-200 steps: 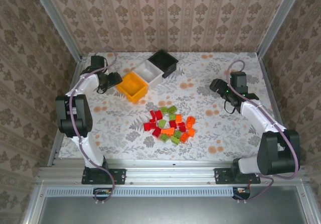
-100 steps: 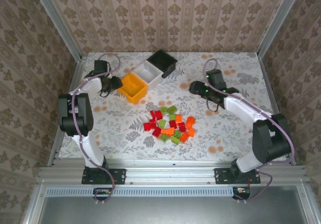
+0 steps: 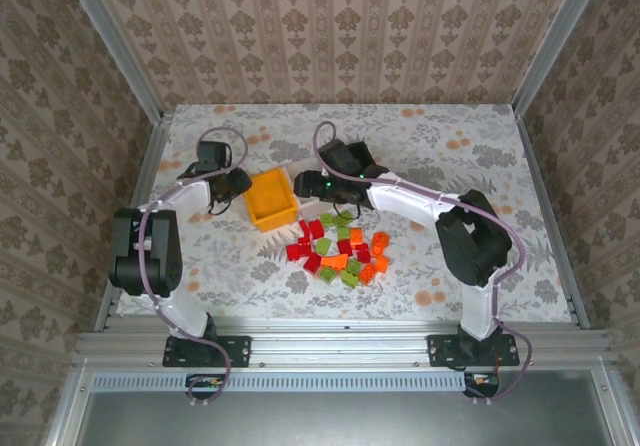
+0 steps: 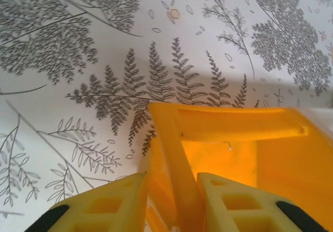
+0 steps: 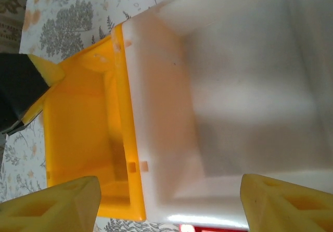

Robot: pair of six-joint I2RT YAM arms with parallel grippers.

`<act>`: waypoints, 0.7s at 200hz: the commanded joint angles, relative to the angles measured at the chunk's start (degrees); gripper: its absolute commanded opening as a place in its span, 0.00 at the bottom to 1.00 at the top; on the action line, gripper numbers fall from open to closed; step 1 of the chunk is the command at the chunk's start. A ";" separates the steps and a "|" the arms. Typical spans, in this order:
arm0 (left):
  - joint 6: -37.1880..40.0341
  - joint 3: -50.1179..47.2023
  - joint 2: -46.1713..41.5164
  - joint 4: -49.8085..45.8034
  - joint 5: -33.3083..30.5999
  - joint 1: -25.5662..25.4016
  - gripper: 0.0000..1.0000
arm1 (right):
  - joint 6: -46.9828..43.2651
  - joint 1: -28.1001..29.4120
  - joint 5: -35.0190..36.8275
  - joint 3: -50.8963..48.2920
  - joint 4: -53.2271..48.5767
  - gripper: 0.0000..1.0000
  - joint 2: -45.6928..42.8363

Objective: Sort the legos into containers by color

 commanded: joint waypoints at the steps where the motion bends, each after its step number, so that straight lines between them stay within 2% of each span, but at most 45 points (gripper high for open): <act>1: -2.97 -0.84 -2.45 1.30 -3.73 0.23 0.36 | 3.84 -0.71 5.27 1.77 -6.37 0.72 0.71; 51: -3.16 -0.21 -1.75 1.97 -2.28 0.35 0.42 | 1.81 -0.49 8.48 -5.78 -6.35 0.72 -9.33; 72: -2.50 -0.31 -2.74 1.87 -2.09 0.45 0.48 | 2.01 -0.92 11.21 -9.25 -9.64 0.71 -12.62; 93: -2.21 -1.09 -4.96 1.62 -2.43 0.94 0.58 | 3.81 -1.86 12.52 -13.99 -9.99 0.71 -14.84; 114: -1.85 -1.51 -7.38 0.38 -2.34 1.40 0.65 | 6.47 -3.70 8.72 -15.29 -7.31 0.71 -13.28; 140: -1.27 -1.63 -10.52 -2.58 -1.58 1.55 0.67 | 8.08 -3.94 1.51 -10.89 -2.61 0.70 -7.17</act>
